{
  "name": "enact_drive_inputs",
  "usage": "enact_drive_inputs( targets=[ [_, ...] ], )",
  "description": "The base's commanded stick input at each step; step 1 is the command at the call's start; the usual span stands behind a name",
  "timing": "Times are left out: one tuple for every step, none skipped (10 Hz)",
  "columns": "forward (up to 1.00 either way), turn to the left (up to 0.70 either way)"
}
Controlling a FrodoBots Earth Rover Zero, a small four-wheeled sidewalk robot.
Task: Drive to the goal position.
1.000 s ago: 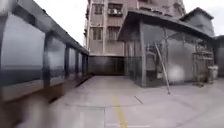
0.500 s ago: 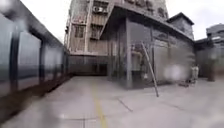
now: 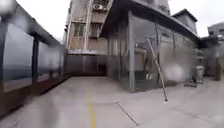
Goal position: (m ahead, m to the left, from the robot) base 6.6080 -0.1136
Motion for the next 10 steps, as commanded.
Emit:
enact_drive_inputs(
  targets=[
    [0.70, 0.27],
    [0.70, 0.27],
    [0.70, 0.00],
    [0.70, 0.00],
    [0.70, 0.00],
    [0.70, 0.00],
    [0.70, 0.00],
    [0.70, 0.00],
    [0.70, 0.00],
    [0.70, 0.10]
  ],
)
